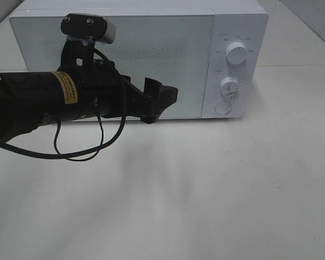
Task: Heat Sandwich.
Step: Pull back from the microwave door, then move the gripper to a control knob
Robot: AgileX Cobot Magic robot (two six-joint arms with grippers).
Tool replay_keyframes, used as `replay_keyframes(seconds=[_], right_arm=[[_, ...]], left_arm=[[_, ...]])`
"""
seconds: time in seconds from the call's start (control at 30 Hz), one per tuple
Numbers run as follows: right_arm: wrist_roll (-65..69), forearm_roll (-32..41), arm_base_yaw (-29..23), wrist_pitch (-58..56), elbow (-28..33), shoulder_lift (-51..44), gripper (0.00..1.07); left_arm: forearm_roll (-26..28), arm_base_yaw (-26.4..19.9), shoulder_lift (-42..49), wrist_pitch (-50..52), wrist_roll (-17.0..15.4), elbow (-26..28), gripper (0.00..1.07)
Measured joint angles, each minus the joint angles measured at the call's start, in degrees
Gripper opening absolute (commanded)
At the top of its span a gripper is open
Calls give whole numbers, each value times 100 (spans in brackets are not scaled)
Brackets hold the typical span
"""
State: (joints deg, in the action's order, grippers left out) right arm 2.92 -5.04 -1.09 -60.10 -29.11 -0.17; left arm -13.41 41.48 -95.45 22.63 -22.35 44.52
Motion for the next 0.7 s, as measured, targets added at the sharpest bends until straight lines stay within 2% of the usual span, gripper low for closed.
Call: replay_keyframes(seconds=[0.17, 0.2, 0.33, 0.37, 0.7], right_arm=[[0, 0, 0, 0, 0, 0, 76], [0, 0, 0, 0, 0, 0, 76], [0, 0, 0, 0, 0, 0, 76], [0, 0, 0, 0, 0, 0, 76], [0, 0, 0, 0, 0, 0, 76]], left_arm=[[0, 0, 195, -888, -6, -6, 100], [0, 0, 332, -1444, -17, -6, 100], [0, 0, 550, -2149, -17, -6, 100], [0, 0, 699, -2636, 0, -6, 100], [11, 0, 1312, -4618, 0, -6, 100]])
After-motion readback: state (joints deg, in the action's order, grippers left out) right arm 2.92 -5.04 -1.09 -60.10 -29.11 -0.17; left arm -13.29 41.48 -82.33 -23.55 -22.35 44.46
